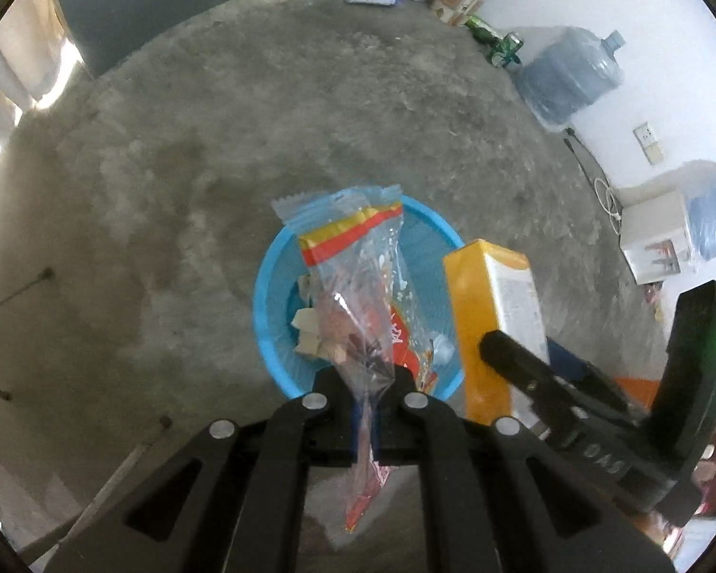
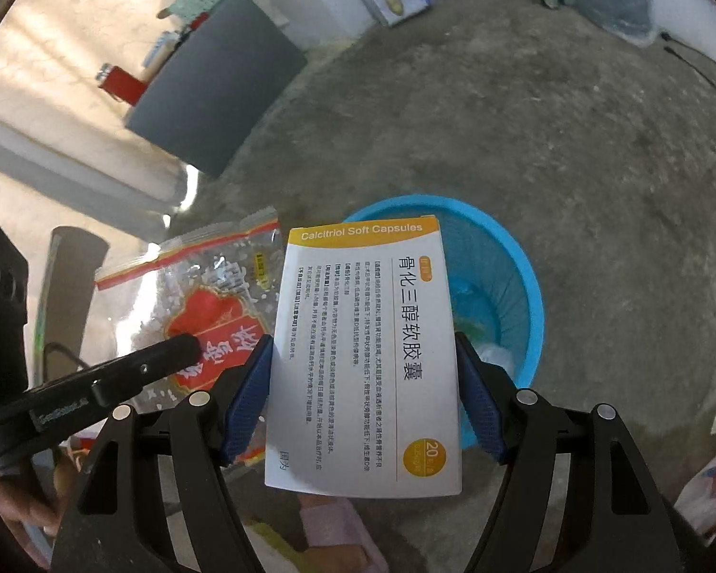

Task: Collect trash
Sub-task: 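Open both tools to drop the bag and box into the wastebasket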

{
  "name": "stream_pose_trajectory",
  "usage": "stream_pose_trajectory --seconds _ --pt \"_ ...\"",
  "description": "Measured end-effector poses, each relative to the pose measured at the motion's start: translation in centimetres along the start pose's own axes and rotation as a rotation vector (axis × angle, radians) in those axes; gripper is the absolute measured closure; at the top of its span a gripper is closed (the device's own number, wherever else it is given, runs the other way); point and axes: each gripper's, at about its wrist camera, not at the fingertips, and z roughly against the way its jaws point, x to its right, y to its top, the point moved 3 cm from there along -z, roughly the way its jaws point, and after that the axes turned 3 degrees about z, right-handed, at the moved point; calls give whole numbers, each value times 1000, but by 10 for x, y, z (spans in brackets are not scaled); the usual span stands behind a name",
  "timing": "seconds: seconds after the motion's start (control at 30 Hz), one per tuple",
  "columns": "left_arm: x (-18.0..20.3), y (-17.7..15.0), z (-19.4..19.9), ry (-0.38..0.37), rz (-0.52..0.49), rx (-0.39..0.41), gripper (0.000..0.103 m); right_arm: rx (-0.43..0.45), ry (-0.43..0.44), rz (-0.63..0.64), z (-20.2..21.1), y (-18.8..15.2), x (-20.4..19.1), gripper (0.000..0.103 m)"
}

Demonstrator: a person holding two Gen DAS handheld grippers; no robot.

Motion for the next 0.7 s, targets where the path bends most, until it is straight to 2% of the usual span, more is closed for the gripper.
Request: stream_pose_trajectory --seconds 0.07,0.1,0.13,0.2,0.3,0.5,0.7 --pt "0 7 -6 -14 8 -8 88 1 -11 3 -8 7 3 33" --pt "-1 11 -9 -2 20 -9 65 2 -28 2 -12 9 5 32" --pt "-2 13 -10 7 31 5 48 0 -36 0 -14 10 7 30" --pt "-2 16 -4 -12 29 64 47 5 -41 -2 -18 10 10 29" --pt "-4 15 -1 -15 16 83 41 16 -52 3 -21 7 12 27" --pt "-15 11 11 -39 67 102 41 35 -55 -8 -18 3 19 27" --pt "-16 2 39 -67 53 139 41 63 -45 -11 2 -5 20 27"
